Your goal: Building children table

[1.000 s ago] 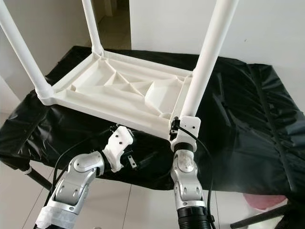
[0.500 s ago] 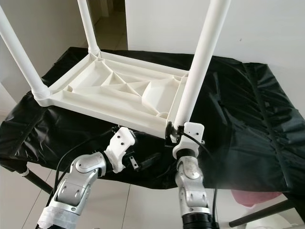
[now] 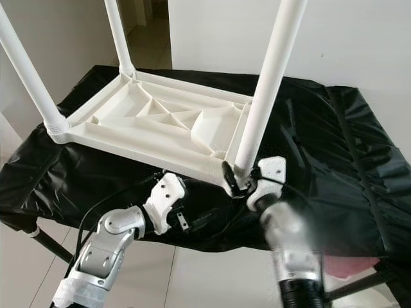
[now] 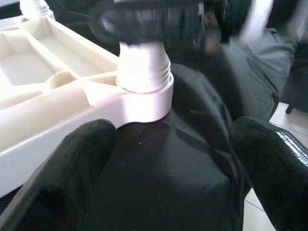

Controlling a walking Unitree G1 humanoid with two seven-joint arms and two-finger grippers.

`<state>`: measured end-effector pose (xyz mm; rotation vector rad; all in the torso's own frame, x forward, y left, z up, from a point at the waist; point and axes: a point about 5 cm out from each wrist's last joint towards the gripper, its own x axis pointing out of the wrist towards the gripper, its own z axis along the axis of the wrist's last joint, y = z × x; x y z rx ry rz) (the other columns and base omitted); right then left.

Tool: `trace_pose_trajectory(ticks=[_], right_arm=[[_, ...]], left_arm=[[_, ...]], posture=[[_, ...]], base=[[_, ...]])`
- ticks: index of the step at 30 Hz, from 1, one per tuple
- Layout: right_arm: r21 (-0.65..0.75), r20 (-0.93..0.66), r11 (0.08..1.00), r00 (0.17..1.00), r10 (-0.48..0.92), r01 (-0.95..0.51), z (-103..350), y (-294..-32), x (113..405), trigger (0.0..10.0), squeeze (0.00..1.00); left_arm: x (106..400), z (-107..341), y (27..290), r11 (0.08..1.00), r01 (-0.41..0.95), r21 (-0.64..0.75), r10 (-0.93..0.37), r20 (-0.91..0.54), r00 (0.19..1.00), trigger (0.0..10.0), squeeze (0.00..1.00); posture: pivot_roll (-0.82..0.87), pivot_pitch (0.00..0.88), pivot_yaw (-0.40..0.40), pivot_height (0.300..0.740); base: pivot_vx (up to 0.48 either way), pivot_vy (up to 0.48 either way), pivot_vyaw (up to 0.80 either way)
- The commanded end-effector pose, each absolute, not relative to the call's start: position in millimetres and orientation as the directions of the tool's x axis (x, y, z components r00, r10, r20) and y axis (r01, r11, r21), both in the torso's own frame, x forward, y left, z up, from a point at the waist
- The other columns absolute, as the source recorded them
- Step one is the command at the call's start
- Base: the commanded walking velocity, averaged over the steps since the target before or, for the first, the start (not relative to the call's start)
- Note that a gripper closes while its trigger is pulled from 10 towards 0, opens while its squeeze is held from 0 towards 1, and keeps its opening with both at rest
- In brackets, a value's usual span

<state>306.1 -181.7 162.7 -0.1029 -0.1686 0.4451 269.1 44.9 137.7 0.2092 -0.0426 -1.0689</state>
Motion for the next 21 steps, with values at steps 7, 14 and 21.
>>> trace_pose_trajectory(ticks=[7, 14, 21], right_arm=[[-0.212, 0.024, 0.801, 0.817, 0.577, -0.560, 153, -178, 316, 4.2, 0.00], [-0.213, -0.024, 0.772, 0.793, 0.609, -0.599, 146, -181, 314, 0.0, 0.00], [-0.200, -0.026, 0.772, 0.791, 0.612, -0.604, 145, -186, 318, 10.0, 0.00]], left_arm=[[279, 141, 47, 0.607, 0.766, 0.212, -0.779, -0.030, 0.626, 10.0, 0.00], [280, 143, 51, 0.619, 0.756, 0.213, -0.770, -0.023, 0.638, 10.0, 0.00], [280, 141, 53, 0.621, 0.753, 0.220, -0.767, -0.028, 0.641, 10.0, 0.00]], posture=[[-0.05, 0.038, -0.020, 0.740], [-0.05, 0.042, -0.023, 0.740], [-0.04, 0.048, -0.022, 0.740]], base=[[0.000, 0.000, 0.00], [0.000, 0.000, 0.00], [0.000, 0.000, 0.00]])
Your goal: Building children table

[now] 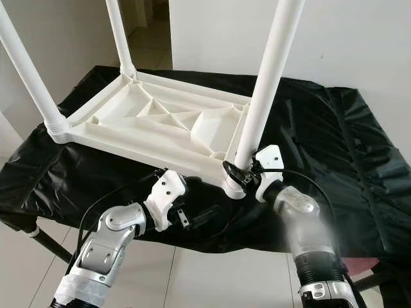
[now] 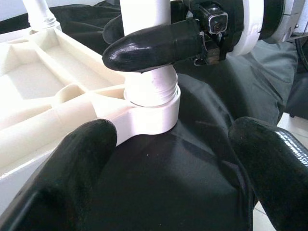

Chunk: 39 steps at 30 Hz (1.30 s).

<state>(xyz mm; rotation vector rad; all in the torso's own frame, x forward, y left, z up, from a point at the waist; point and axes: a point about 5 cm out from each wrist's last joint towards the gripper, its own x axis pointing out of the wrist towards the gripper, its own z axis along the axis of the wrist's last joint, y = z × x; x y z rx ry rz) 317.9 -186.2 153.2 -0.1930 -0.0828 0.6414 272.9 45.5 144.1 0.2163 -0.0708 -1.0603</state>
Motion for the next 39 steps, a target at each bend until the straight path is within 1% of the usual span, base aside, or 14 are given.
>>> trace_pose_trajectory(ticks=[1, 9, 13, 14, 16, 19, 20, 21, 22, 25, 28, 32, 37, 39], right_arm=[[-0.178, -0.019, 0.792, 0.807, 0.590, -0.584, 146, -187, 319, 10.0, 0.00], [-0.160, -0.033, 0.846, 0.859, 0.511, -0.509, 147, -181, 320, 10.0, 0.00], [-0.104, -0.013, 0.937, 0.943, 0.333, -0.333, 144, -175, 316, 10.0, 0.00], [-0.104, -0.013, 0.937, 0.943, 0.333, -0.333, 144, -175, 316, 10.0, 0.00], [-0.055, -0.011, 0.965, 0.967, 0.254, -0.254, 141, -174, 314, 10.0, 0.00], [-0.044, -0.011, 0.972, 0.973, 0.230, -0.230, 141, -174, 313, 10.0, 0.00], [0.009, 0.002, 0.993, 0.993, 0.120, -0.120, 140, -172, 308, 10.0, 0.00], [0.009, 0.002, 0.993, 0.993, 0.120, -0.120, 140, -172, 308, 10.0, 0.00], [0.050, 0.018, 0.998, 0.999, -0.051, 0.050, 138, -163, 294, 10.0, 0.00], [0.057, 0.021, 0.994, 0.996, -0.091, 0.089, 138, -161, 291, 10.0, 0.00], [0.097, 0.015, 0.979, 0.983, -0.181, 0.179, 135, -148, 286, 10.0, 0.00], [0.102, 0.014, 0.980, 0.985, -0.173, 0.171, 136, -141, 286, 10.0, 0.00], [0.086, 0.018, 0.980, 0.983, -0.180, 0.178, 138, -147, 288, 10.0, 0.00], [0.074, 0.024, 0.981, 0.983, -0.183, 0.181, 140, -156, 290, 10.0, 0.00]], left_arm=[[280, 141, 54, 0.622, 0.751, 0.222, -0.765, -0.030, 0.643, 10.0, 0.00], [282, 142, 57, 0.627, 0.746, 0.226, -0.760, -0.031, 0.649, 10.0, 0.00], [281, 141, 57, 0.629, 0.745, 0.223, -0.759, -0.032, 0.650, 10.0, 0.00], [281, 141, 57, 0.629, 0.745, 0.223, -0.759, -0.032, 0.650, 10.0, 0.00], [282, 141, 57, 0.630, 0.744, 0.223, -0.758, -0.031, 0.651, 10.0, 0.00], [281, 141, 57, 0.630, 0.744, 0.223, -0.758, -0.031, 0.651, 10.0, 0.00], [281, 141, 57, 0.627, 0.746, 0.224, -0.760, -0.031, 0.649, 10.0, 0.00], [281, 141, 57, 0.627, 0.746, 0.224, -0.760, -0.031, 0.649, 10.0, 0.00], [281, 141, 57, 0.627, 0.746, 0.224, -0.761, -0.031, 0.648, 10.0, 0.00], [282, 141, 57, 0.627, 0.746, 0.224, -0.761, -0.031, 0.648, 10.0, 0.00], [282, 142, 56, 0.627, 0.746, 0.224, -0.761, -0.027, 0.648, 10.0, 0.00], [282, 142, 55, 0.626, 0.747, 0.225, -0.762, -0.027, 0.647, 10.0, 0.00], [280, 140, 53, 0.620, 0.753, 0.222, -0.767, -0.031, 0.641, 10.0, 0.00], [279, 139, 51, 0.615, 0.757, 0.220, -0.771, -0.032, 0.636, 10.0, 0.00]], posture=[[-0.04, 0.048, -0.024, 0.740], [-0.04, 0.051, -0.022, 0.740], [-0.05, 0.053, -0.022, 0.740], [-0.05, 0.053, -0.022, 0.740], [-0.05, 0.054, -0.020, 0.740], [-0.05, 0.054, -0.020, 0.740], [-0.05, 0.051, -0.023, 0.740], [-0.05, 0.051, -0.023, 0.740], [-0.04, 0.051, -0.025, 0.740], [-0.04, 0.051, -0.025, 0.740], [-0.04, 0.045, -0.026, 0.740], [-0.04, 0.044, -0.027, 0.740], [-0.04, 0.044, -0.026, 0.740], [-0.04, 0.044, -0.030, 0.740]], base=[[0.000, 0.000, 0.00], [0.000, 0.000, 0.00], [0.000, 0.000, 0.00], [0.000, 0.000, 0.00], [0.000, 0.000, 0.00], [0.000, 0.000, 0.00], [0.000, 0.000, 0.00], [0.000, 0.000, 0.00], [0.000, 0.000, 0.00], [0.000, 0.000, 0.00], [0.000, 0.000, 0.00], [0.000, 0.000, 0.00], [0.000, 0.000, 0.00], [0.000, 0.000, 0.00]])
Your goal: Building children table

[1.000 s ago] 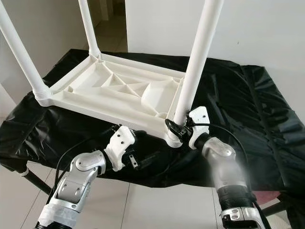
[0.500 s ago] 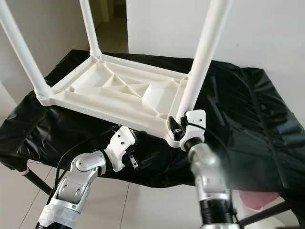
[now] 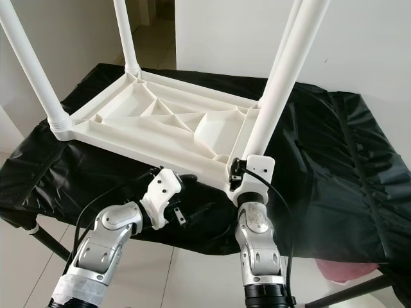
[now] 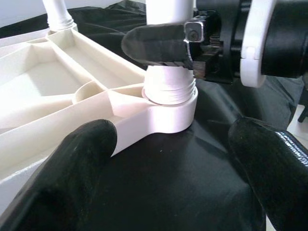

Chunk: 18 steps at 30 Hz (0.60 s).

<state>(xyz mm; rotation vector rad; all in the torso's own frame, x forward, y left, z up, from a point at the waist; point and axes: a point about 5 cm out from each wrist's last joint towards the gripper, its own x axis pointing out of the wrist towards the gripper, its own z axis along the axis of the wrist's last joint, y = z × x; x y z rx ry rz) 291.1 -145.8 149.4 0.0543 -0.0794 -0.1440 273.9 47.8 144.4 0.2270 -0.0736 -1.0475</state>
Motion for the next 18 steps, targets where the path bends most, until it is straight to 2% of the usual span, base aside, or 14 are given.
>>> trace_pose_trajectory(ticks=[1, 9, 17, 18], right_arm=[[0.074, 0.028, 0.980, 0.982, -0.186, 0.183, 141, -158, 290, 10.0, 1.00], [0.037, 0.053, 0.990, 0.989, -0.135, 0.133, 144, -163, 288, 10.0, 1.00], [-0.042, 0.068, 0.997, 0.995, 0.073, -0.070, 145, -181, 291, 10.0, 1.00], [-0.052, 0.057, 0.986, 0.985, 0.163, -0.160, 145, -182, 293, 10.0, 0.58]], left_arm=[[279, 139, 51, 0.616, 0.757, 0.220, -0.771, -0.031, 0.636, 10.0, 0.00], [279, 138, 51, 0.621, 0.750, 0.227, -0.765, -0.030, 0.643, 10.0, 0.00], [278, 138, 54, 0.619, 0.748, 0.237, -0.765, -0.031, 0.643, 10.0, 0.00], [278, 138, 54, 0.618, 0.749, 0.239, -0.766, -0.031, 0.642, 10.0, 0.00]], posture=[[-0.04, 0.043, -0.032, 0.740], [-0.04, 0.037, -0.040, 0.740], [-0.04, 0.035, -0.032, 0.740], [-0.04, 0.035, -0.032, 0.740]], base=[[0.000, 0.000, 0.00], [0.000, 0.000, 0.00], [0.000, 0.000, 0.00], [0.000, 0.000, 0.00]])
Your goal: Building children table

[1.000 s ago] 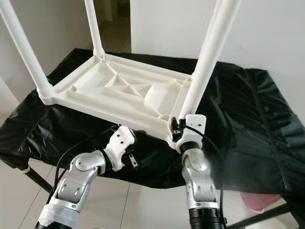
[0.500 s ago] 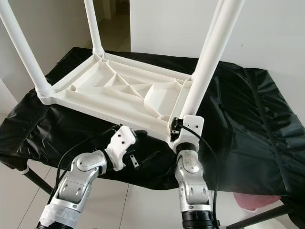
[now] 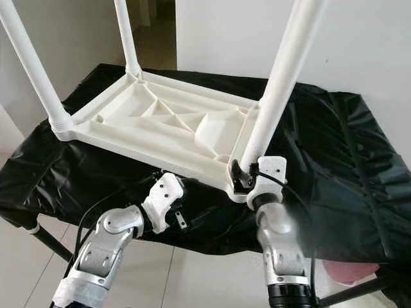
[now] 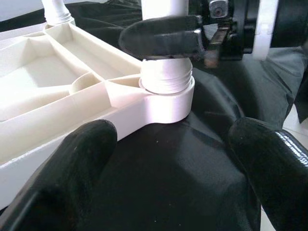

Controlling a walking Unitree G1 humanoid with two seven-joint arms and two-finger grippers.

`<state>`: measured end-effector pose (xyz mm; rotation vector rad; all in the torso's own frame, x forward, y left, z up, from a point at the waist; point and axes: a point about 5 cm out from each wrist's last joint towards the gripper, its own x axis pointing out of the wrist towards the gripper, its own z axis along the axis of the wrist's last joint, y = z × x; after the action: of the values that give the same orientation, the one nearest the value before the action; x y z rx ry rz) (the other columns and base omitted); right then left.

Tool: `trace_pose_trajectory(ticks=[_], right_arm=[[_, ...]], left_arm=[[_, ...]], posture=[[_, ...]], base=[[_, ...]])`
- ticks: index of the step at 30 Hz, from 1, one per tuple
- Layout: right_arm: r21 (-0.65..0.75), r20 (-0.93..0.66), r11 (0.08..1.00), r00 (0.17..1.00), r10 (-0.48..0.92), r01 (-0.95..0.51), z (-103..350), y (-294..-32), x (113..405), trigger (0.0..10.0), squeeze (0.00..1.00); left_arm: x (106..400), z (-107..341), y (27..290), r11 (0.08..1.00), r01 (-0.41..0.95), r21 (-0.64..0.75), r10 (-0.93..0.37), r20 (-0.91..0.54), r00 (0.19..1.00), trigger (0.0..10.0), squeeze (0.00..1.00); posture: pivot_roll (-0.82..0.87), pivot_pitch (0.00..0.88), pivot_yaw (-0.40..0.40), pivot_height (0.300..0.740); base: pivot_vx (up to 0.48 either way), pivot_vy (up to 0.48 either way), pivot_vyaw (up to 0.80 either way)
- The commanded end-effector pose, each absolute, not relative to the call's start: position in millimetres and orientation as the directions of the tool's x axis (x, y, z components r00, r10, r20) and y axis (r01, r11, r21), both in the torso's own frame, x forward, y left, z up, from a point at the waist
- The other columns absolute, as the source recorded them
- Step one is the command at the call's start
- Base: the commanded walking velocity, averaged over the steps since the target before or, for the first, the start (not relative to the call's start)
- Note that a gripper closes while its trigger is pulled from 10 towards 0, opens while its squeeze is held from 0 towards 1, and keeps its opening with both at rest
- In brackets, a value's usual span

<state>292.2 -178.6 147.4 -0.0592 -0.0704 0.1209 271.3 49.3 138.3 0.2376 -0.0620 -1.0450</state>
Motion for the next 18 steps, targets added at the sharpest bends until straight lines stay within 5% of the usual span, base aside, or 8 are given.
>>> trace_pose_trajectory(ticks=[1, 15, 16, 17, 18], right_arm=[[-0.074, 0.058, 0.971, 0.971, 0.232, -0.228, 147, -183, 294, 10.0, 0.00], [-0.182, 0.000, 0.842, 0.857, 0.516, -0.507, 150, -187, 314, 10.0, 0.00], [-0.192, -0.012, 0.826, 0.843, 0.538, -0.529, 148, -185, 316, 9.4, 0.00], [-0.198, -0.019, 0.814, 0.832, 0.554, -0.546, 148, -185, 317, 4.8, 0.00], [-0.199, -0.025, 0.804, 0.823, 0.567, -0.560, 147, -185, 318, 4.4, 0.00]], left_arm=[[279, 138, 54, 0.617, 0.749, 0.241, -0.767, -0.031, 0.641, 10.0, 0.00], [280, 141, 51, 0.610, 0.754, 0.245, -0.774, -0.022, 0.633, 10.0, 0.00], [280, 141, 51, 0.610, 0.754, 0.245, -0.774, -0.022, 0.633, 10.0, 0.00], [281, 142, 51, 0.609, 0.754, 0.246, -0.774, -0.022, 0.633, 10.0, 0.00], [281, 142, 51, 0.609, 0.754, 0.246, -0.774, -0.022, 0.633, 10.0, 0.00]], posture=[[-0.04, 0.031, -0.029, 0.740], [-0.05, 0.036, -0.007, 0.740], [-0.04, 0.039, -0.002, 0.740], [-0.04, 0.039, -0.002, 0.740], [-0.04, 0.039, -0.002, 0.740]], base=[[0.000, 0.000, 0.00], [0.000, 0.000, 0.00], [0.000, 0.000, 0.00], [0.000, 0.000, 0.00], [0.000, 0.000, 0.00]])
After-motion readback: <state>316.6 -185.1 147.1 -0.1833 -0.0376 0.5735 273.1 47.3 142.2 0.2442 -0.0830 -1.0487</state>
